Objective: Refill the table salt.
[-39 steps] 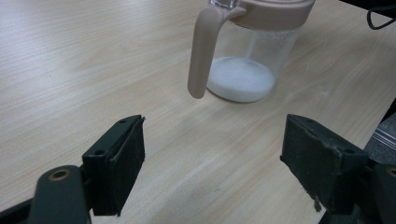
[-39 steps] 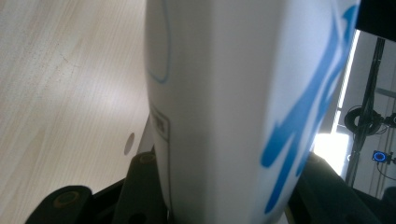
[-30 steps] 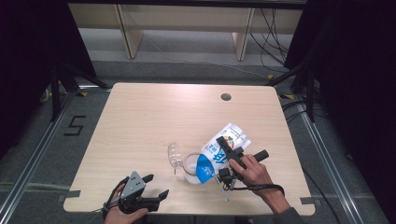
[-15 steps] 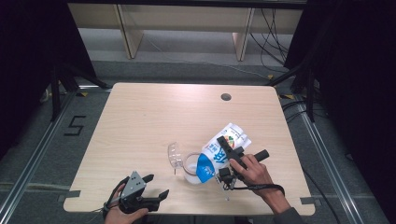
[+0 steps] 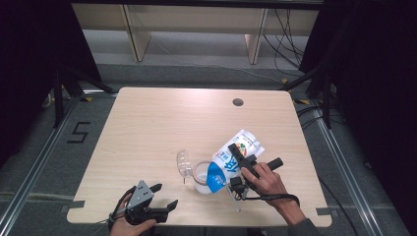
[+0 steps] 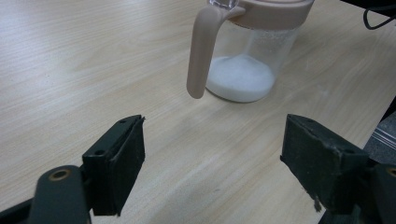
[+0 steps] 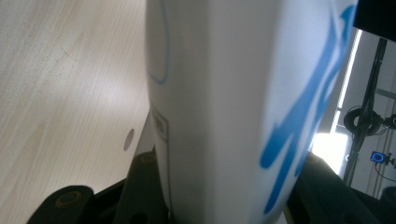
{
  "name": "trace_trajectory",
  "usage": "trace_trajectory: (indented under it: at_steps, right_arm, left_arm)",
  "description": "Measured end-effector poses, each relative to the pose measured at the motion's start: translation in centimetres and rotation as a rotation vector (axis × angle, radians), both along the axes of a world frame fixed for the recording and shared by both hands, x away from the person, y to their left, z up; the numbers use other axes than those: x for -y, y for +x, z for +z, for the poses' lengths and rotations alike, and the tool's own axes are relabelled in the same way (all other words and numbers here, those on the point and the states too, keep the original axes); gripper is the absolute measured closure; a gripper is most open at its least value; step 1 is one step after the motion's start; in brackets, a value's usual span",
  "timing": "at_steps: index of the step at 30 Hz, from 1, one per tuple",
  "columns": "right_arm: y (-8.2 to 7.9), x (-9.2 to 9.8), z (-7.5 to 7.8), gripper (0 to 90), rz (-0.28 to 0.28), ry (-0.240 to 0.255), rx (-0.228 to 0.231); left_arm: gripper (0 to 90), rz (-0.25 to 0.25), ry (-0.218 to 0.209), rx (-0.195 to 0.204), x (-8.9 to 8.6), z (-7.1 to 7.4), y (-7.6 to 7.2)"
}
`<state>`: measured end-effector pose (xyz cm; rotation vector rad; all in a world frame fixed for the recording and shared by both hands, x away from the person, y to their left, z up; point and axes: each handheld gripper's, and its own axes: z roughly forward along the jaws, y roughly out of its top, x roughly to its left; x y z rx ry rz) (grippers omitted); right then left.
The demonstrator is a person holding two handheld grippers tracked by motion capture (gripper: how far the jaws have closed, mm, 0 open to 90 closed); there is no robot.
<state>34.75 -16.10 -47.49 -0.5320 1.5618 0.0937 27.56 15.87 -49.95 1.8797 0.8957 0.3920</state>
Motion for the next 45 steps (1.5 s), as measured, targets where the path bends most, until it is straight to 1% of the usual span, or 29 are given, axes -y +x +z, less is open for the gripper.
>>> trace_trajectory:
  at_steps: [2,3,5,10,12,14,17,19,20,24,25,26,27,28,31,32,33,35,41,42,43,45]
  right_arm:
    - [0.02,0.0,0.05,63.4,0.0,-0.002,0.002]
    - [0.1,-0.11,0.24,63.4,0.019,-0.011,0.025]
    - [0.09,-0.11,0.31,63.4,0.023,-0.015,0.03]
    - [0.08,-0.12,0.36,63.4,0.023,-0.023,0.029]
    - [0.04,-0.08,0.29,63.5,0.015,-0.013,0.028]
    - [0.07,-0.09,0.32,63.5,0.02,-0.018,0.028]
    - [0.09,-0.09,0.28,63.5,0.017,-0.014,0.028]
    - [0.1,-0.11,0.29,63.6,0.016,-0.018,0.026]
    - [0.04,-0.05,0.18,63.6,0.006,-0.003,0.026]
    - [0.04,-0.06,0.22,63.8,0.004,-0.006,0.026]
    - [0.04,0.02,0.05,63.8,-0.008,0.01,0.012]
    - [0.12,-0.11,0.31,63.8,0.013,-0.023,0.028]
    - [0.11,-0.01,0.13,63.9,-0.001,-0.003,0.015]
    - [0.12,-0.02,0.15,63.9,0.0,-0.006,0.015]
    - [0.08,0.01,0.08,64.0,-0.009,0.008,0.012]
    - [0.11,-0.04,0.15,64.1,-0.002,-0.001,0.016]
    - [0.03,0.02,0.04,64.1,-0.015,0.013,0.014]
    - [0.03,0.01,0.07,64.2,-0.014,0.004,0.015]
    - [0.05,0.01,0.07,64.7,-0.012,0.01,0.018]
    - [0.11,-0.05,0.17,64.8,-0.002,-0.005,0.02]
    - [0.09,-0.01,0.12,64.8,-0.007,0.004,0.017]
    - [0.12,-0.03,0.17,64.9,-0.004,-0.001,0.016]
  left_arm:
    - [21.0,0.002,0.002,-0.001,0.0,0.02,-0.04]
    - [21.0,0.001,-0.002,-0.002,0.01,0.0,-0.03]
    - [21.0,-0.002,-0.004,0.0,0.0,-0.01,0.0]
    - [21.0,-0.002,-0.005,0.001,0.0,-0.01,0.0]
    - [21.0,0.001,0.004,0.001,-0.01,0.03,-0.01]
    - [21.0,-0.001,-0.007,-0.001,0.03,-0.03,-0.01]
    - [21.0,0.002,0.004,0.002,-0.02,0.04,-0.01]
    - [21.0,0.0,0.0,0.0,0.0,0.01,-0.01]
    - [21.0,-0.001,-0.007,-0.001,0.03,-0.02,-0.02]
    - [21.0,-0.004,-0.009,0.001,0.07,-0.05,0.03]
    - [21.0,-0.005,-0.008,0.0,0.07,-0.05,0.04]
    - [21.0,-0.004,-0.009,0.001,0.07,-0.05,0.03]
    - [21.0,-0.004,-0.009,0.0,0.07,-0.05,0.03]
    - [21.0,-0.004,-0.01,0.001,0.07,-0.05,0.03]
    - [21.0,-0.003,-0.009,0.0,0.08,-0.06,0.02]
    - [21.0,-0.003,-0.011,0.001,0.08,-0.05,0.01]
    - [21.0,-0.003,-0.011,0.001,0.08,-0.05,0.02]
    - [21.0,-0.005,-0.008,0.002,0.07,-0.05,0.07]
    - [21.0,-0.005,-0.007,0.001,0.06,-0.05,0.09]
    - [21.0,-0.005,-0.007,0.0,0.06,-0.06,0.07]
    - [21.0,-0.004,-0.01,0.0,0.07,-0.05,0.04]
    - [21.0,-0.005,-0.008,0.002,0.06,-0.03,0.05]
